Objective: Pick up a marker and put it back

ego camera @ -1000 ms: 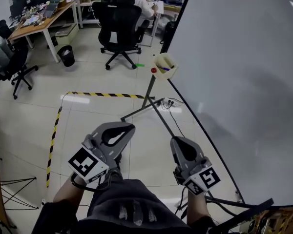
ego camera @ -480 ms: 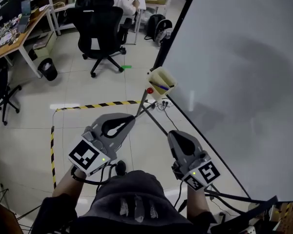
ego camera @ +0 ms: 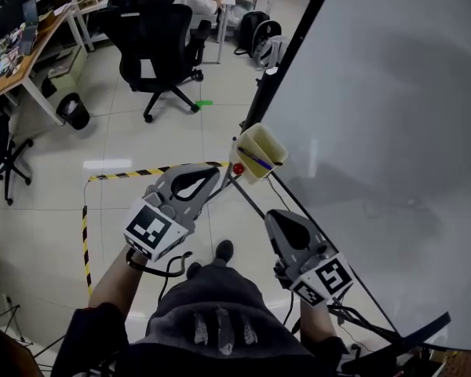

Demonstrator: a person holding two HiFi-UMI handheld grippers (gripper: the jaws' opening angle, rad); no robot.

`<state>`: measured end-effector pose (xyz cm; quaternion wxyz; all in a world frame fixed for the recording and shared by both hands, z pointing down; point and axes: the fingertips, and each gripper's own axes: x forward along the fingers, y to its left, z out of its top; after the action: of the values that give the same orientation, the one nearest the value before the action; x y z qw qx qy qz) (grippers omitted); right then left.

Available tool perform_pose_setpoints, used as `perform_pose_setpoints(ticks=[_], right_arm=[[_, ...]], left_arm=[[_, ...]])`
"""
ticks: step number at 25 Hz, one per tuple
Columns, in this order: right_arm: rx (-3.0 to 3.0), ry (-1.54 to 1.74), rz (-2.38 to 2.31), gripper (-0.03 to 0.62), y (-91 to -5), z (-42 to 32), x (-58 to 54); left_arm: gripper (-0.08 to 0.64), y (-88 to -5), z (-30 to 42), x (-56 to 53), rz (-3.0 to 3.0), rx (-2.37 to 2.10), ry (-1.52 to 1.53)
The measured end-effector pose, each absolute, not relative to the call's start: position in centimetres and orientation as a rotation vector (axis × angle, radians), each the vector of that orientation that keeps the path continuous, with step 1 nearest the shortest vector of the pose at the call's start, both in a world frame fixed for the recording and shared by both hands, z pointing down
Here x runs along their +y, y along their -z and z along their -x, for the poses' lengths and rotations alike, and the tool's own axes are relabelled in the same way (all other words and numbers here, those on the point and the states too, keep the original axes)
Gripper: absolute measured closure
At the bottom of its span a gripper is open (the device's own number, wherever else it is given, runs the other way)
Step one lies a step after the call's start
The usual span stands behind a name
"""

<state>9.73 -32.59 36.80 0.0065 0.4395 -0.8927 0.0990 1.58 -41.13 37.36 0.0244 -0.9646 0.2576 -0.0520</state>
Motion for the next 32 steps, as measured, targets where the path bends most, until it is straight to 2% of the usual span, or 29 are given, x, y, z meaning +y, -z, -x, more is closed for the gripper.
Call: perform_pose_setpoints(ticks=[13, 16, 18, 20, 27, 32], right_arm=[[-2.857, -0.346, -1.107, 0.591, -38.1, -8.1, -38.6], [-2.844, -0.34, -1.137, 0.591, -37.8, -8.1, -39.8], [-2.832, -0.35, -1.174, 0.591, -37.9, -8.2, -40.4], [-2.806, -0.371, -1.204, 0.591, -38.4, -8.6, -40.8], [-2.758, -0.417, -1.276, 0.591, -38.7, -9.2, -41.8], [-2.75, -0.429, -1.287, 0.591, -38.9, -9.4, -42.3]], left_arm=[[0.551, -43.8, -5.0, -49.6, 3.014, 0.858, 0.296], [0.474, -45.1, -5.9, -50.4, 3.038, 0.769, 0.337], [0.389, -46.4, -6.3, -50.8, 3.062, 0.716, 0.371], [0.376, -47.1, -6.6, -51.3, 3.095, 0.678, 0.375], [0.386, -48.3, -8.4, -52.0, 3.118, 0.582, 0.392], [0.47, -48.0, -8.8, -52.2, 3.073, 0.595, 0.354]])
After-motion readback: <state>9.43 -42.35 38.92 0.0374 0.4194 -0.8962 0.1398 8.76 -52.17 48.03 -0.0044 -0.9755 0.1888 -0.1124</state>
